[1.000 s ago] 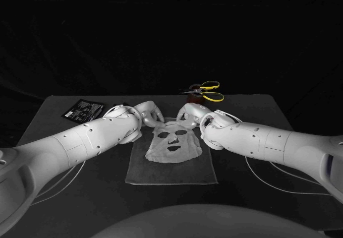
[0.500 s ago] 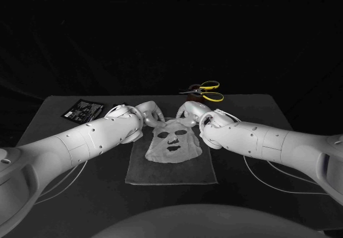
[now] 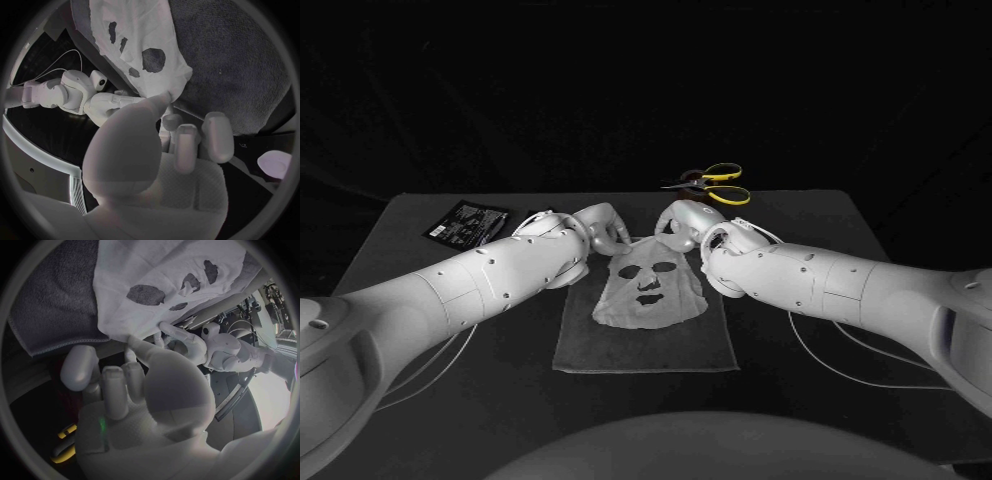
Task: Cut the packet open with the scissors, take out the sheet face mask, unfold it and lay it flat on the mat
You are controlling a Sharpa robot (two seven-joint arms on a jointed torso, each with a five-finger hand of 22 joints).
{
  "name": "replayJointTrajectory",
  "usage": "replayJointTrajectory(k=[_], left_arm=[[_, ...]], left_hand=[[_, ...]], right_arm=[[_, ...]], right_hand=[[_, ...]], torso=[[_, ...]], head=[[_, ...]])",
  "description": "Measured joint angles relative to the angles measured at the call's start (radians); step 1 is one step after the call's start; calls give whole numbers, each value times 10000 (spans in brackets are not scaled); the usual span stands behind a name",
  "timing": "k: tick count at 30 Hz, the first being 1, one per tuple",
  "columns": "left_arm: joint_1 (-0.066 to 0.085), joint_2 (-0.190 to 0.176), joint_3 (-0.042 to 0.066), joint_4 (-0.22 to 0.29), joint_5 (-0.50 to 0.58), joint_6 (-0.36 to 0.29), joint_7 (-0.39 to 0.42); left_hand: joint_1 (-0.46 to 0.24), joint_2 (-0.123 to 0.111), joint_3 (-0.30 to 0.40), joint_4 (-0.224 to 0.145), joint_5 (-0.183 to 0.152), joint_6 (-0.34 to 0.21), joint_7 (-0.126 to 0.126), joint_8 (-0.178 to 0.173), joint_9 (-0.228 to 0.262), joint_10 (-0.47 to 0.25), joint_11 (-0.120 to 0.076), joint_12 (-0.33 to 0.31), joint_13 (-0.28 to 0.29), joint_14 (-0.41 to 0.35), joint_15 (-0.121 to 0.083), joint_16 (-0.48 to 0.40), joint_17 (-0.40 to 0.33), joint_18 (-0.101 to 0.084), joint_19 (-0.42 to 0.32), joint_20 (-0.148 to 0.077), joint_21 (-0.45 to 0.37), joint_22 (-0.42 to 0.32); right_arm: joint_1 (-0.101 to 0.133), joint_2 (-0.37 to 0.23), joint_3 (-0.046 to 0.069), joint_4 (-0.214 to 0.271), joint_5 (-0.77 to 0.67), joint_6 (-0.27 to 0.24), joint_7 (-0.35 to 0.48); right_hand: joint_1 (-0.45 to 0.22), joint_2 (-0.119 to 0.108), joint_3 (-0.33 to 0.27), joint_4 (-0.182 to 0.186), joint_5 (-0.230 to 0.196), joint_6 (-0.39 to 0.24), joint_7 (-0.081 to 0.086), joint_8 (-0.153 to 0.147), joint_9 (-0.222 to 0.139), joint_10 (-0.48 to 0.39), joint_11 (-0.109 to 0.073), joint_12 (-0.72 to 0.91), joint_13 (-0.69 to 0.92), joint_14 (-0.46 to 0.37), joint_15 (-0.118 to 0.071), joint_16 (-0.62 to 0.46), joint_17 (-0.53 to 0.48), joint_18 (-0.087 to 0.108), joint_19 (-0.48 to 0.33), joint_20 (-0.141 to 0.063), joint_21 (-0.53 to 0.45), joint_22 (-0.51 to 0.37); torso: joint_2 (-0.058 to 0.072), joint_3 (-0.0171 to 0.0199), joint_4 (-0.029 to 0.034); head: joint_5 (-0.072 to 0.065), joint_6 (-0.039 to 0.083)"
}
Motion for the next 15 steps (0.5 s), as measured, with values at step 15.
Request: replayJointTrajectory(k=[15], left_arm=[[0,-73,24,-22,91,-290,-136]], left_hand=[[-209,-127,351,-193,7,32,-40,405,18,510,-50,297,793,0,2,40,0,-1,35,-36,72,-2]], right_arm=[[12,171,-2,-307,-19,273,-12]], right_hand=[[0,-2,-2,1,-10,-27,-9,20,0,-3,1,-99,-5,-1,2,-8,9,-6,-38,-35,-148,-2]], torso=[[-2,-8,7]], head=[[-32,0]])
